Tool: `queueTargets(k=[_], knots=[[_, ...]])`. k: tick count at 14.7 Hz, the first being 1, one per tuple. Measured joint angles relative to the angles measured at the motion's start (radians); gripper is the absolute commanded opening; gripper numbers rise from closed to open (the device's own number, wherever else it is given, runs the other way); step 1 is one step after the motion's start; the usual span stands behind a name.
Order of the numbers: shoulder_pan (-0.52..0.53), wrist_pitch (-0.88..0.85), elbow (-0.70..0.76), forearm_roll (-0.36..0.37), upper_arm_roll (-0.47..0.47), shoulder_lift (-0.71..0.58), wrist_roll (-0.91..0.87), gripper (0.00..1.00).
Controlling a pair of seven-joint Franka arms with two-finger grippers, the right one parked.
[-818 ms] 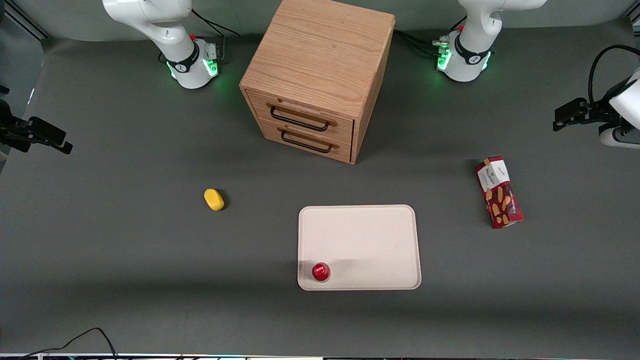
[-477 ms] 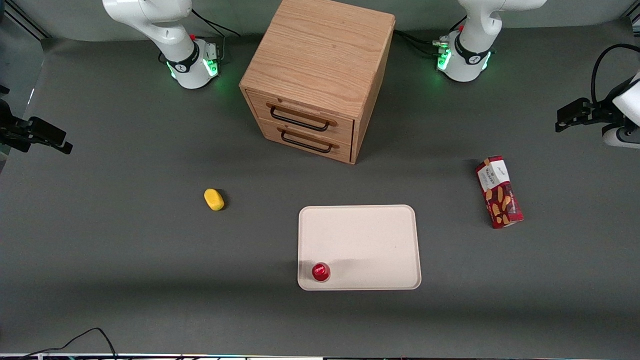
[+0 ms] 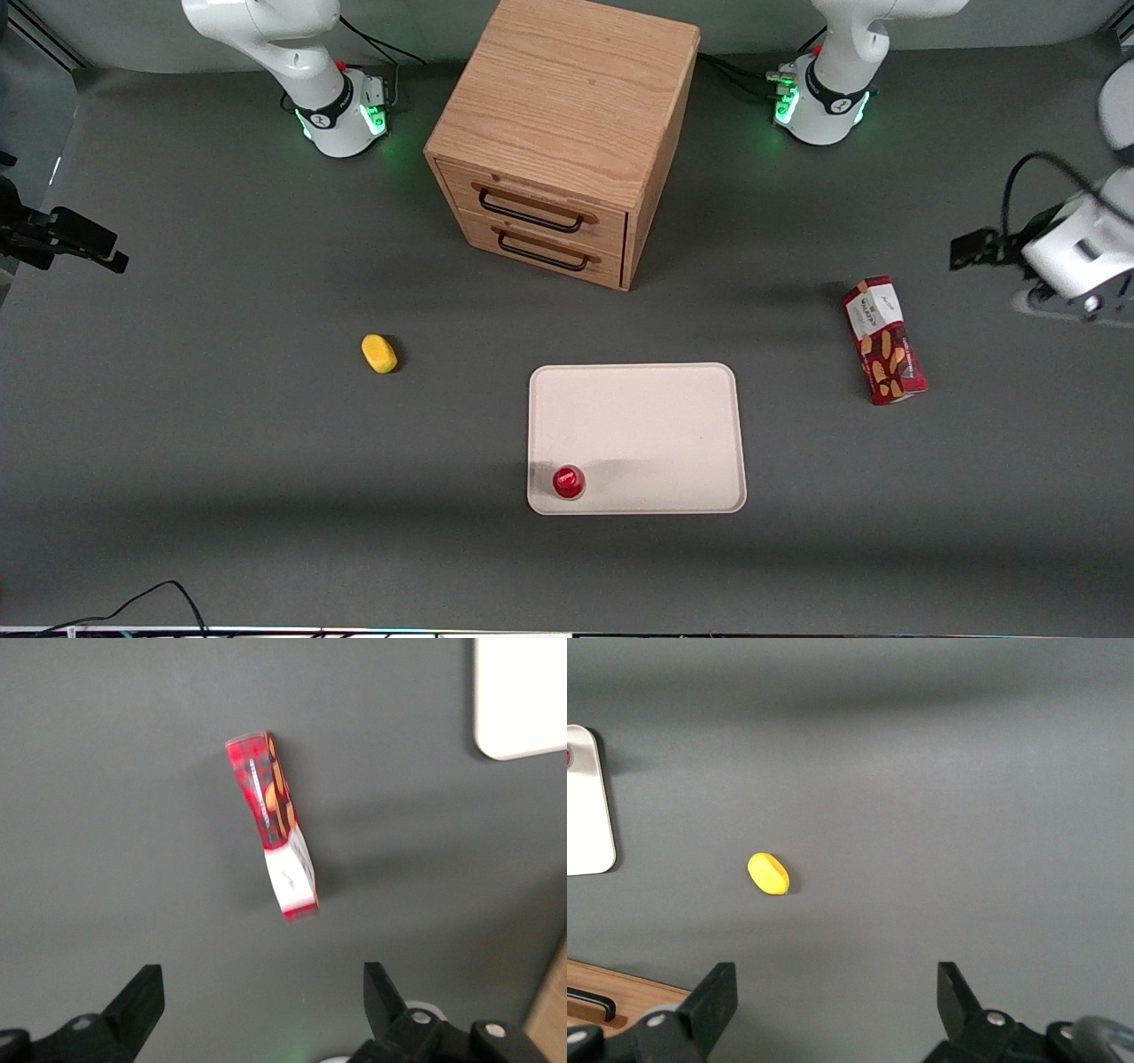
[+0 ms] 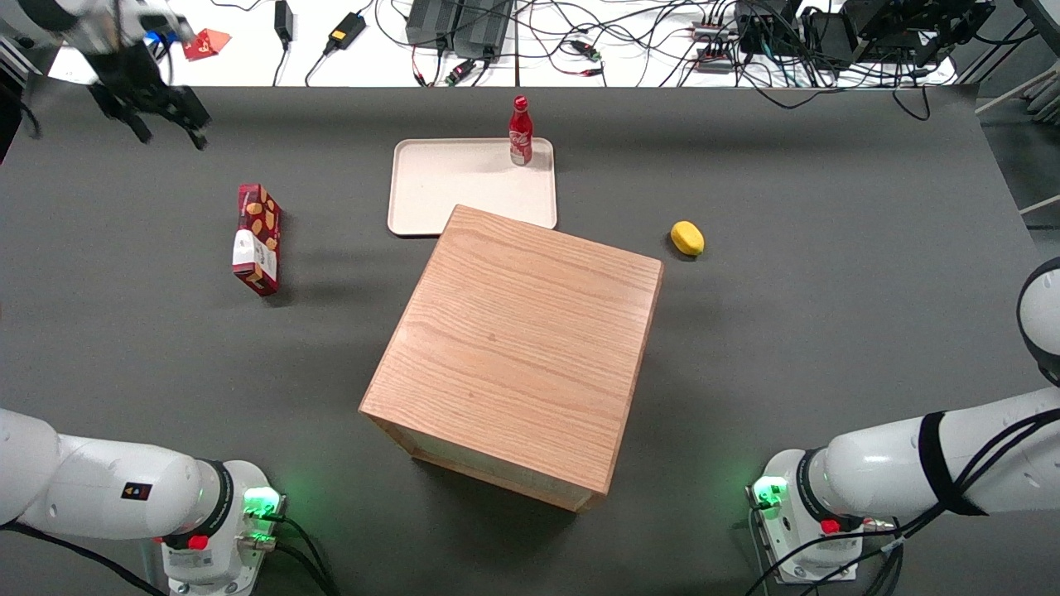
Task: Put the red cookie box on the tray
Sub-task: 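Move the left gripper down over the red plaid shortbread box, then close the left gripper on the shortbread box and lift it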
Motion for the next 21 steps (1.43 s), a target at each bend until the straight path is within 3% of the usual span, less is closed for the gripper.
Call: queueTargets(k=[4,8,9,10,13,18,21], knots=[[0.006,0.400,-0.263,-0.025,0.010,0.071,-0.077,1.00],[0.006,0.571,-0.304,-0.101,0.009,0.181,-0.095,1.00],[0.006,0.604,-0.306,-0.119,0.009,0.204,-0.095,0.94],[0.006,0.648,-0.313,-0.128,0.009,0.225,-0.096,0.77],[0.006,0.734,-0.340,-0.136,0.009,0.263,-0.096,0.02],[0.006,0.729,-0.341,-0.137,0.008,0.255,-0.097,0.00],[0.001,0.634,-0.323,-0.138,0.000,0.209,-0.121,0.00]])
